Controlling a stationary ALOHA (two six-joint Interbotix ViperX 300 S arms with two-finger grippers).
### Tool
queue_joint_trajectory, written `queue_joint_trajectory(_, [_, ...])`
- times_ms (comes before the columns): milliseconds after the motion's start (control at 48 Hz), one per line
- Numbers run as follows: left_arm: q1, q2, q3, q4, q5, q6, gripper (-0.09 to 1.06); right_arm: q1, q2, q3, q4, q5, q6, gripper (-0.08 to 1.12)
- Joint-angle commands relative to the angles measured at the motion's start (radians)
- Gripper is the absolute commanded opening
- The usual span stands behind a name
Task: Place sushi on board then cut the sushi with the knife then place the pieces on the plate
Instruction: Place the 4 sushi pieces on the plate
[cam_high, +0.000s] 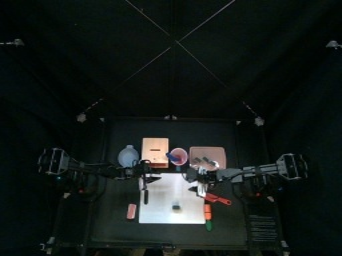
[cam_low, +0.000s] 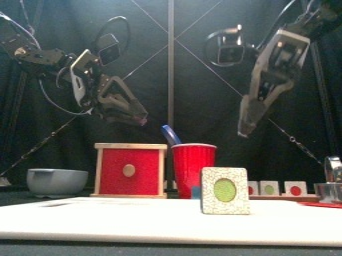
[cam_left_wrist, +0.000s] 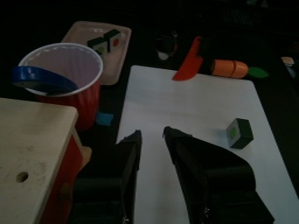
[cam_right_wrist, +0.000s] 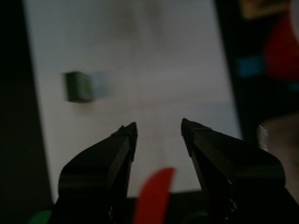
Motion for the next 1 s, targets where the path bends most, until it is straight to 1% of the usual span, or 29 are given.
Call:
queue_joint_trajectory(21, [0.0, -0.005, -0.023, 0.0, -0.005, 0.002, 0.7, 0.074, 0.038, -0.061, 0.037, -0.061, 0.044, 0.81])
queue_joint_trajectory(167, [0.002, -0.003, -0.025, 0.0, -0.005, 0.002, 0.7, 0.14, 0.121, -0.097, 0.026, -0.115, 0.114, 0.81])
queue_joint_trajectory(396, [-0.003, -0.003, -0.025, -0.002, -0.005, 0.002, 0.7, 0.181, 0.253, -0.17, -0.014, -0.114, 0.152, 0.81])
queue_joint_trajectory(583, [-0.005, -0.005, -0.021, -0.002, -0.005, 0.002, 0.7, 0.19, 0.311, -0.215, -0.012, -0.08, 0.152, 0.81])
queue_joint_trajectory(1000, [-0.005, -0.005, -0.017, 0.002, -0.005, 0.002, 0.7, 0.201, 0.413, -0.284, -0.015, -0.069, 0.152, 0.8])
